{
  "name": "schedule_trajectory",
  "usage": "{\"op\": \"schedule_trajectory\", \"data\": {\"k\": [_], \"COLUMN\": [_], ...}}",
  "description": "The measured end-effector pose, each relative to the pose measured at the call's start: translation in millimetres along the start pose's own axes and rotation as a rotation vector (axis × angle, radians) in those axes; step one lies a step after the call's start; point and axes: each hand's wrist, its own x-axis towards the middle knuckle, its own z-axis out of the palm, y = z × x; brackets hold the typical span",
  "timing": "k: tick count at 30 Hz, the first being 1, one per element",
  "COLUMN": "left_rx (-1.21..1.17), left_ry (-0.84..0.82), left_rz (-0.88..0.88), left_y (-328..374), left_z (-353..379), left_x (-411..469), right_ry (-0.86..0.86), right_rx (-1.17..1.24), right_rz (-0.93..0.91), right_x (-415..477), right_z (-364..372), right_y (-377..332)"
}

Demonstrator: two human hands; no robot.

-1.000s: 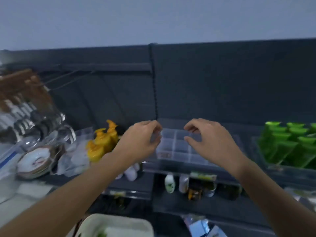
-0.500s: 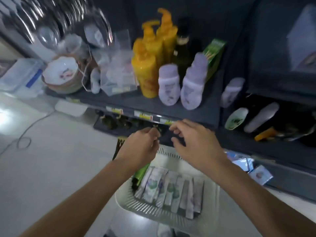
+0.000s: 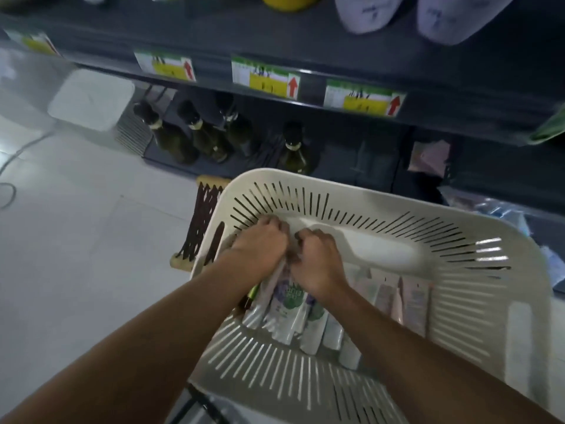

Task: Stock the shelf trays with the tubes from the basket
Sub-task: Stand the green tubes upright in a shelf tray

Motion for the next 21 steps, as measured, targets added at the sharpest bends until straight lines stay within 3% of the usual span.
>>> {"op": "schedule_trajectory", "data": {"k": [12, 21], "left_rx": [0.175, 0.057], "left_ry": [-0.045, -0.030], "left_rz": [-0.055, -0.170], "left_y": [9, 21], "left_z": [-19, -46], "left_x": [-18, -64], "right_ry": [-0.203, -0.043], "right_rx": [0.041, 0.342], "right_rz": [0.166, 0.074], "right_x": [33, 21], "right_z": [31, 3], "right_y": [-8, -19]}}
